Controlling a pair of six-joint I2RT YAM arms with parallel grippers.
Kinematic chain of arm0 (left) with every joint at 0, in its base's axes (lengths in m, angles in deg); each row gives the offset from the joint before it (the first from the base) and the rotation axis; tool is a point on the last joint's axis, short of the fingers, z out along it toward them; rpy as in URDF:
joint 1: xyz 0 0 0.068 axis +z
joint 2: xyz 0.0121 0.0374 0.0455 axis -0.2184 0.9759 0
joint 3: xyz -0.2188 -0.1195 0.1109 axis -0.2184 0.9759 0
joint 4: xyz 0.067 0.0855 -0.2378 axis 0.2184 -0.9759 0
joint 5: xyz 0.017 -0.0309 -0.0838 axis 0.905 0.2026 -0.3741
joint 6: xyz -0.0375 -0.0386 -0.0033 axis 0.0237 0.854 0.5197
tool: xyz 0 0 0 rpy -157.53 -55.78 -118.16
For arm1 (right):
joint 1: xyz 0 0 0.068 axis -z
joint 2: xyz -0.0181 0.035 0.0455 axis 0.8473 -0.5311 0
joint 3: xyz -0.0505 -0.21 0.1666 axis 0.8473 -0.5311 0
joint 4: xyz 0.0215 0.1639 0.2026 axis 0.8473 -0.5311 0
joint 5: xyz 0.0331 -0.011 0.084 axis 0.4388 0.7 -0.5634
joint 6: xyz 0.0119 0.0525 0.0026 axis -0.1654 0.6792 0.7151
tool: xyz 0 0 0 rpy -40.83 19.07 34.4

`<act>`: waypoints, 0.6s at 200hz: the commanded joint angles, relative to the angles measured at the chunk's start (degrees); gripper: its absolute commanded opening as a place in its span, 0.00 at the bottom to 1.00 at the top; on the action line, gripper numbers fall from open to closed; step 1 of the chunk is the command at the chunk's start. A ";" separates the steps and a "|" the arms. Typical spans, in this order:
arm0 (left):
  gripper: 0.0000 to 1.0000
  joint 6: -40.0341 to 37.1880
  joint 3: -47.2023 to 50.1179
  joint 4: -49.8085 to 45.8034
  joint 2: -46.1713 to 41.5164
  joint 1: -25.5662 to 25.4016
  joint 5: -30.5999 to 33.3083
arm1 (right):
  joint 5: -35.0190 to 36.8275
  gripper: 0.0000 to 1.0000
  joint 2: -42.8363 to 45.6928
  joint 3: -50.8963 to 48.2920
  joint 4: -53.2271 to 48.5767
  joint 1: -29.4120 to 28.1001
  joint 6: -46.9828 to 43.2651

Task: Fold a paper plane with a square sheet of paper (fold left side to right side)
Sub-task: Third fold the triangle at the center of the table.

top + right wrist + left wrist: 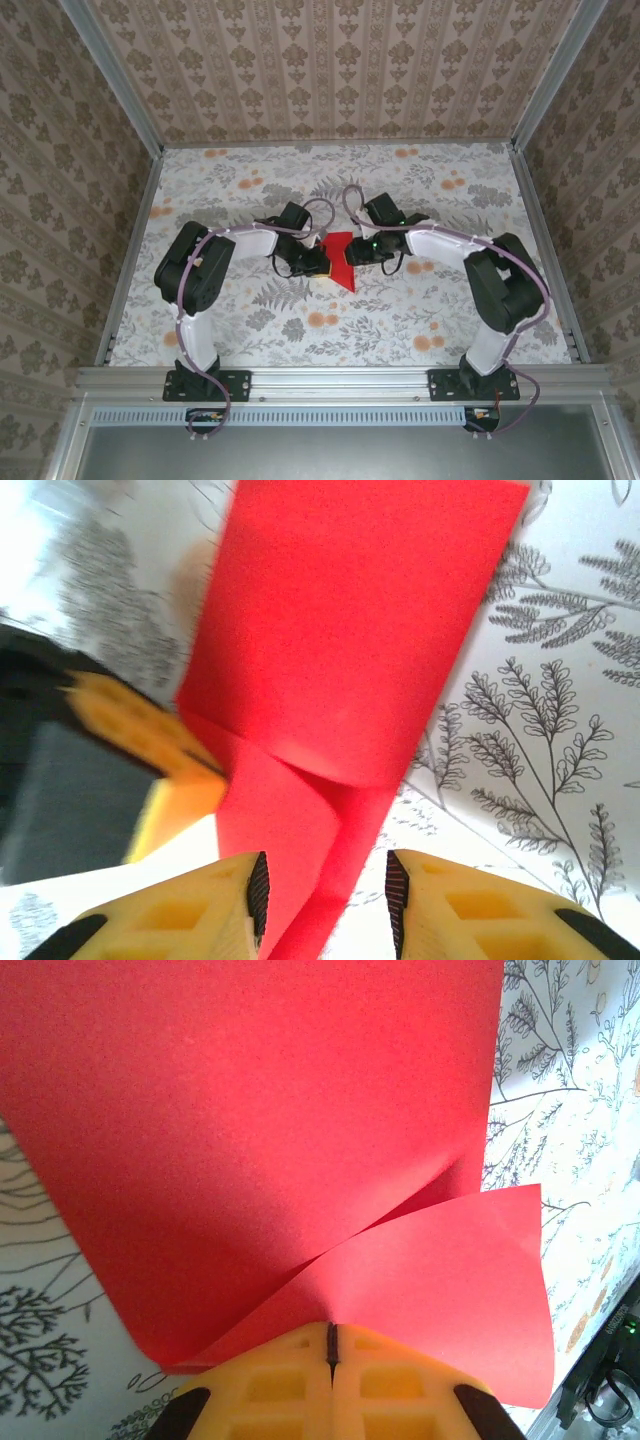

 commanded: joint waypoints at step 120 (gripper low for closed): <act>0.00 -0.19 1.41 -4.91 2.46 0.16 5.30 | -10.12 0.09 -4.44 -1.20 0.04 -5.70 13.84</act>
